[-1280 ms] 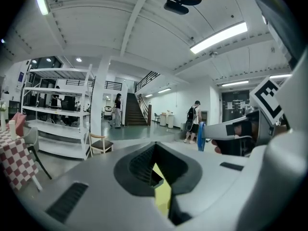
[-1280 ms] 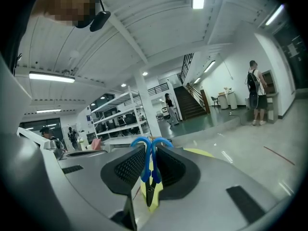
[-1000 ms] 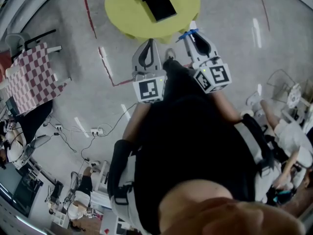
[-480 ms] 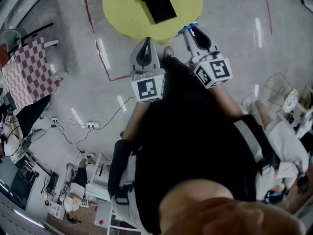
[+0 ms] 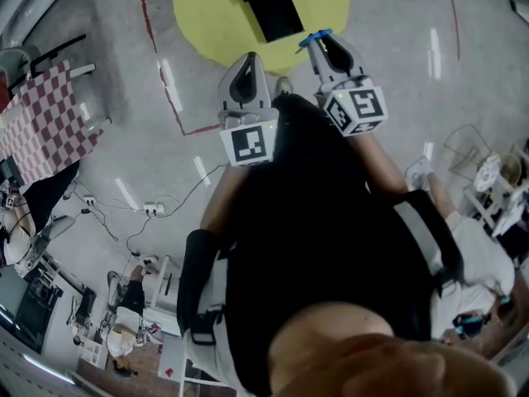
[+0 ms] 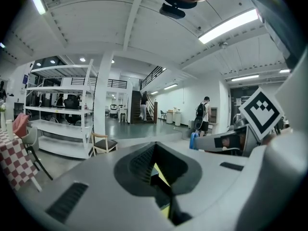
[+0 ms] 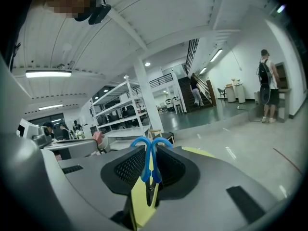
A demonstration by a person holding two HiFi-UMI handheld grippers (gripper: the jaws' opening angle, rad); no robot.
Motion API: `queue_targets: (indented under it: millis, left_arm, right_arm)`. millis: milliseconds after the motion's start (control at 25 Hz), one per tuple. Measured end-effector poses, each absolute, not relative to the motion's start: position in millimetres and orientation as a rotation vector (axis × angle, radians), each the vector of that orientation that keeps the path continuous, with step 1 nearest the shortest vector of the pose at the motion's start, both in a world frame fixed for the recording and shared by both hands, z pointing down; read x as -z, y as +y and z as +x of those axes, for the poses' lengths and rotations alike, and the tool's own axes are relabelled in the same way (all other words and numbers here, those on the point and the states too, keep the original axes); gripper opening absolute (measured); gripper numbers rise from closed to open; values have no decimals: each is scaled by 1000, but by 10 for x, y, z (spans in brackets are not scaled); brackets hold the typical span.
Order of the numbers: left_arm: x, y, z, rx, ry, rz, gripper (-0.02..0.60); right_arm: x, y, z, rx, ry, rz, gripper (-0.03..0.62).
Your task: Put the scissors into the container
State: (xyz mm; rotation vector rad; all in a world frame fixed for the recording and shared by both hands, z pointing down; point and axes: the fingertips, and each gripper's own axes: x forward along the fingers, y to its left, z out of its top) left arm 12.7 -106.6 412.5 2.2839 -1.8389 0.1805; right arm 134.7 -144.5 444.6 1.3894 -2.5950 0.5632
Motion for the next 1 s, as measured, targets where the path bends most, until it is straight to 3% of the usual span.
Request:
queue_targets:
  millis: [1000]
  left_arm:
    - [-4312, -1691, -322, -141, -1780, 2311, -3]
  right_arm:
    - [-5266, -2013, 905, -565, -2439, 1388, 74]
